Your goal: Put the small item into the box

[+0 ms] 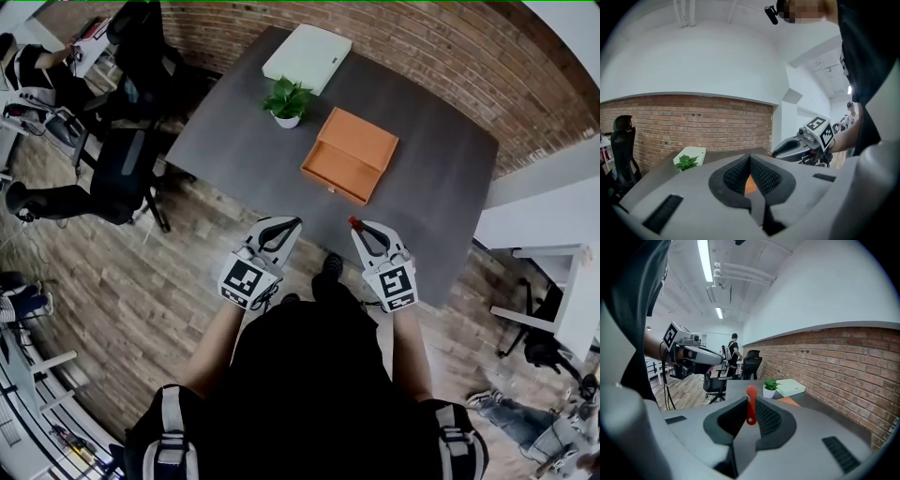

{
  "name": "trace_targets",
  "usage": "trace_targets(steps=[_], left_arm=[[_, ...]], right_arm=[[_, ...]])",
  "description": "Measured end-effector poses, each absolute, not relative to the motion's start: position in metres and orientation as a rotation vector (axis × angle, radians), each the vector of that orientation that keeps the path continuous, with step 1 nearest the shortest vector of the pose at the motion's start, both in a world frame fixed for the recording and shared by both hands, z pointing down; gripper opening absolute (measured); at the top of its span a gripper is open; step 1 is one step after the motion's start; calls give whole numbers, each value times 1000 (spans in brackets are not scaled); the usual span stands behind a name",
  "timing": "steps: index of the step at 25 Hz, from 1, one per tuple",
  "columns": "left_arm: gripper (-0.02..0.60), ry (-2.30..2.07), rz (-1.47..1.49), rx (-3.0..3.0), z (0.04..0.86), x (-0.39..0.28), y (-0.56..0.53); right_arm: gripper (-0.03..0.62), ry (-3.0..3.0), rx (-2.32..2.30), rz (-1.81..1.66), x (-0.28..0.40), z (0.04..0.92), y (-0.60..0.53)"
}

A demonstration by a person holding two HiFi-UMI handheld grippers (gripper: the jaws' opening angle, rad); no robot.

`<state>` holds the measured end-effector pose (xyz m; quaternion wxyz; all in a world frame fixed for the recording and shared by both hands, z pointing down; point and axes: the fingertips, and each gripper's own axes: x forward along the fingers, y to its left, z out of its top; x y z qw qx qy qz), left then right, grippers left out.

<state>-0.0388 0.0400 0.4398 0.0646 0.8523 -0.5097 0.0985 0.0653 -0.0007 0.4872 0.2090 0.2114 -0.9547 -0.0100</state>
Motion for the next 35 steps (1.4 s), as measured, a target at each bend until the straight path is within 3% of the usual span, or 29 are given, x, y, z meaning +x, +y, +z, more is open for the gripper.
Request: trace_targets(steps=[19, 35], left_arm=[[23, -1649, 329, 2458, 443, -20, -40], [23, -1448, 310, 2571, 454, -65, -111]], right_arm=[[66, -2694, 395, -1, 69, 506, -93], [66, -2631, 526, 37, 19, 512, -137]])
